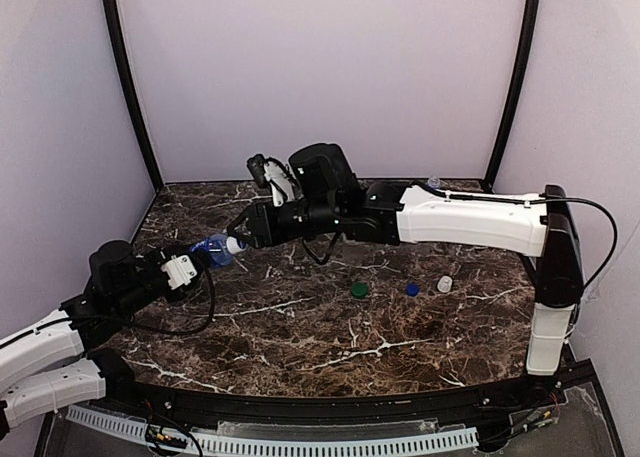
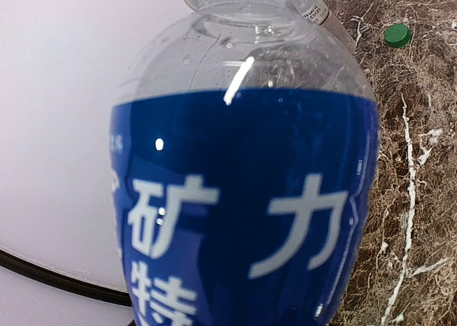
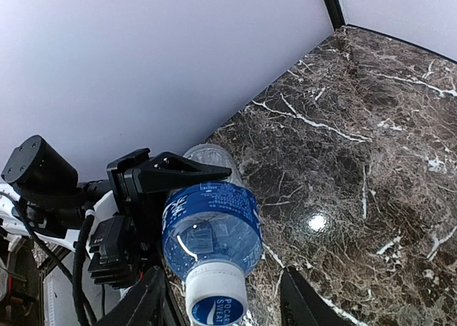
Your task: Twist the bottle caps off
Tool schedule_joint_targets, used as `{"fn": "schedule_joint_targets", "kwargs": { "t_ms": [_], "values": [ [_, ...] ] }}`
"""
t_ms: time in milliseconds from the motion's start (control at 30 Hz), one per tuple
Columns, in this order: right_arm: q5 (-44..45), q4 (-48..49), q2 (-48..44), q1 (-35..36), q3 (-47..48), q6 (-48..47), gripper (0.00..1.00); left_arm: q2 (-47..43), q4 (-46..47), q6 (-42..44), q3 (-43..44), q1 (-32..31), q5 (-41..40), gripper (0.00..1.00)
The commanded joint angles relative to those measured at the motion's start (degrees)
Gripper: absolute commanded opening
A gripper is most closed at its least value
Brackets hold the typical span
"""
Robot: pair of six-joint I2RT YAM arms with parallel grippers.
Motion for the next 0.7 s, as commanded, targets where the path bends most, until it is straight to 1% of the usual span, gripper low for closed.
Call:
{"fn": "schedule_joint_targets", "kwargs": {
  "t_ms": [0,100,200,267,333,467,533,600,633,667],
  "values": [
    [-5.95,5.07,2.24,-0.49,-0.55,3.70,0.50,-0.61,1.96,0.71,-1.14,-0.15,0.75,0.36],
    [-6.76,4.94,2.95,-0.49,-0.17,4.31,0.56,-0.55,2.29,0.86,-1.23,-0.15,0.71,0.36],
    [-6.56,4.82,2.52,-0.49,-1.45,4.71,0.56,-0.59,2.27,0.13,-1.29,-0.14,0.63,0.36],
    [-6.60,4.65,2.03,-0.50,-2.49,5.07,0.54,-0.62,2.31,0.01,-1.48,-0.15,0.74,0.36],
    [-6.60,4.79,1.56,-0.53,-3.40,5.41,0.48,-0.61,2.60,0.06,-1.67,-0.09,0.75,0.35],
    [-5.90,5.09,1.13,-0.49,-4.45,5.42,0.41,-0.60,2.81,0.34,-2.02,-0.15,0.75,0.35],
    [-5.93,5.29,1.31,-0.51,-4.40,5.29,0.33,-0.58,2.75,0.28,-2.02,-0.15,0.75,0.36],
    [-6.40,5.69,1.52,-0.54,-4.07,4.88,0.21,-0.60,2.54,0.30,-2.00,-0.15,0.80,0.35],
    [-6.80,5.86,1.74,-0.54,-3.82,4.46,0.10,-0.61,2.45,0.29,-1.88,-0.13,0.78,0.35],
    [-7.17,6.14,1.94,-0.49,-3.62,3.82,0.00,-0.66,2.02,0.32,-1.84,-0.14,2.47,0.35]
  ]
}}
